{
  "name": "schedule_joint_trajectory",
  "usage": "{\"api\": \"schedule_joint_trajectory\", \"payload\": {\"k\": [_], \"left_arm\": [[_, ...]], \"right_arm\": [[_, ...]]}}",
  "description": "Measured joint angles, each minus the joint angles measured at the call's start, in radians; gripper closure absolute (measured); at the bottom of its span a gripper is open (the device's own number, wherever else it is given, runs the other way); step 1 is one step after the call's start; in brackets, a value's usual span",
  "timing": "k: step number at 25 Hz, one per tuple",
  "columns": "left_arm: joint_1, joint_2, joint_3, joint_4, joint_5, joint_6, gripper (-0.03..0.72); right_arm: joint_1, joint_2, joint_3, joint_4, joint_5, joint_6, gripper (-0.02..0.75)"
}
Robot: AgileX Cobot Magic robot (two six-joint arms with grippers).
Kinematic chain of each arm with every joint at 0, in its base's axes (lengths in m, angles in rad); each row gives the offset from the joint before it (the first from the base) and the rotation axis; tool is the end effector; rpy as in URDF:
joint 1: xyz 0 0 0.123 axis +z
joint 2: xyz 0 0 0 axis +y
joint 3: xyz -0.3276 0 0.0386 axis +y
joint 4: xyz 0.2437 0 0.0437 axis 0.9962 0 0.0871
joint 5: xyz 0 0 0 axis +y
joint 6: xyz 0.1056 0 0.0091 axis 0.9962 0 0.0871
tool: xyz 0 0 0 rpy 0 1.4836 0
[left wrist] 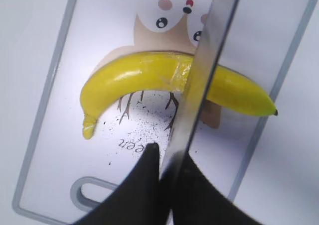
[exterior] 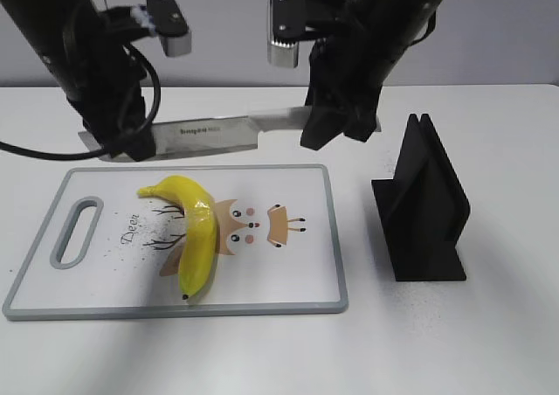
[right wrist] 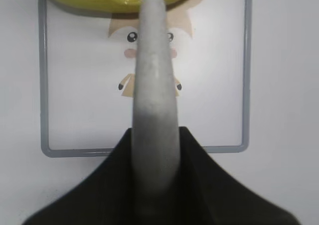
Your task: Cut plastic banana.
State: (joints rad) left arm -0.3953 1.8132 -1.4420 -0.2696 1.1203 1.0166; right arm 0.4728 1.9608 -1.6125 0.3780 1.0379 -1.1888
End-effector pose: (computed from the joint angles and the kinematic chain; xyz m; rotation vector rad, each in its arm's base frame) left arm 0.3386 -0.1688 0.2828 1.7680 2.2916 -0.2759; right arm 0.3712 0.2278 0.2733 -1.8868 2.0000 0.3258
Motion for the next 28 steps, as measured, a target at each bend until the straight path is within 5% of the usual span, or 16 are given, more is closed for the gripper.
{"api": "schedule_joint_trajectory", "payload": {"k": [10,13,17,21,24,28], "left_arm": [[-0.002,-0.093,-0.047,-0.014,0.074,-0.007,0.622],[-0.001,-0.093,-0.048,-0.027,0.056,-0.028,0.444],[-0.001,-0.093,-0.049,-0.040,0.040,-0.036,0.076],[0.005,-0.093,-0.088,-0.037,0.006,-0.080,0.034],[0.024,-0.093,-0.132,0.020,-0.011,-0.224,0.034],[0.080,-0.093,-0.187,0.175,0.024,-0.551,0.039]], "right_arm": [[0.002,-0.105,0.000,0.007,0.011,0.000,0.573],[0.002,-0.105,0.000,0.008,0.012,0.004,0.577],[0.002,-0.105,0.000,-0.038,0.001,0.020,0.577],[0.001,-0.105,0.000,-0.068,0.000,0.026,0.577],[0.001,-0.105,0.000,-0.087,0.000,0.097,0.577],[0.001,-0.105,-0.007,-0.160,0.004,0.453,0.577]]}}
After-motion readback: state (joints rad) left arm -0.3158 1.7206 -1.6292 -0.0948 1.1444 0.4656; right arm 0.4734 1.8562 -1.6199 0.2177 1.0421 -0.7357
